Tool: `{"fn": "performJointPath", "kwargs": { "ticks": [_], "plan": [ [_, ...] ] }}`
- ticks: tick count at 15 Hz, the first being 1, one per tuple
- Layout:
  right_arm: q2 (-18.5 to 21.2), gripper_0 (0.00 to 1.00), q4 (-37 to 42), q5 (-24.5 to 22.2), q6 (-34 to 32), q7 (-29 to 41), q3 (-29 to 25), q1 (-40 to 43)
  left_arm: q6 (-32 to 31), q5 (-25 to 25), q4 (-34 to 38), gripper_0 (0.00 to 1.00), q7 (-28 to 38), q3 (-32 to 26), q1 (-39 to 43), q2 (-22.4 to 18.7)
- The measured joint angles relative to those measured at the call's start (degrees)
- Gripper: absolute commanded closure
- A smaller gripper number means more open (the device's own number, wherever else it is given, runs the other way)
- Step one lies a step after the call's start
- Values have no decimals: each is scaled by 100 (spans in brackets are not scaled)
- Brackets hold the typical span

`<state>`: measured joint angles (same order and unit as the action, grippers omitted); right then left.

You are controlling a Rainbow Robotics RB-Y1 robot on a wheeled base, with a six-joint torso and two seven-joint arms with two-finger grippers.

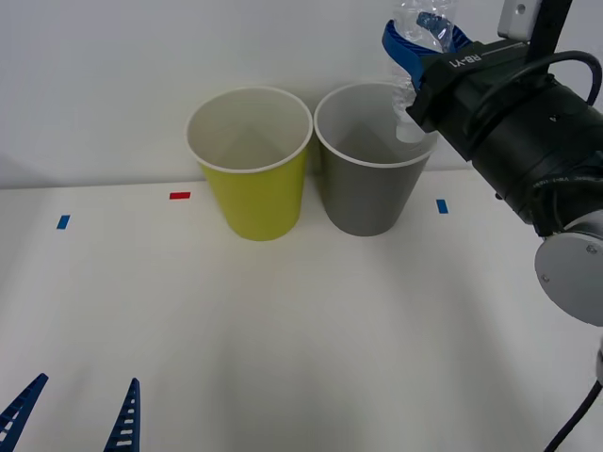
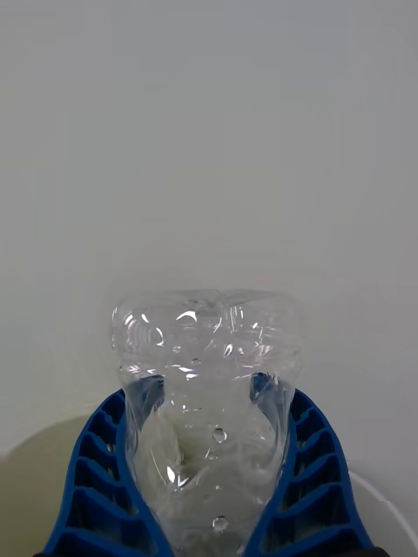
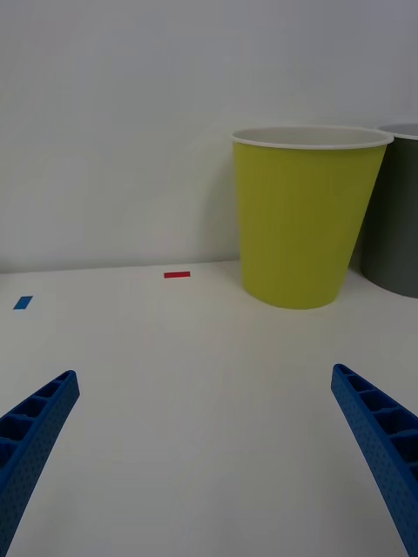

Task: Put cans in the gray bin and PET bottles in the light green bin.

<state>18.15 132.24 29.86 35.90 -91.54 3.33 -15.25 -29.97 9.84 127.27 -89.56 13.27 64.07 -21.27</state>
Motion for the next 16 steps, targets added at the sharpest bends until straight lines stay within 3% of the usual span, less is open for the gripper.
{"fn": "performJointPath", "kwargs": {
  "ticks": [3,7,9,16],
  "plan": [
    [105,100,-806,-41,-1242,25,387,-378,0,0,0,0,0,0,0,0],
    [128,100,-2517,-58,-2914,39,1051,-1247,0,0,0,0,0,0,0,0],
    [71,100,-3085,-7,-3213,80,1302,-1723,0,0,0,0,0,0,0,0],
    [-174,100,-3574,75,-3283,249,1706,-2316,0,0,0,0,0,0,0,0]
  ]
}}
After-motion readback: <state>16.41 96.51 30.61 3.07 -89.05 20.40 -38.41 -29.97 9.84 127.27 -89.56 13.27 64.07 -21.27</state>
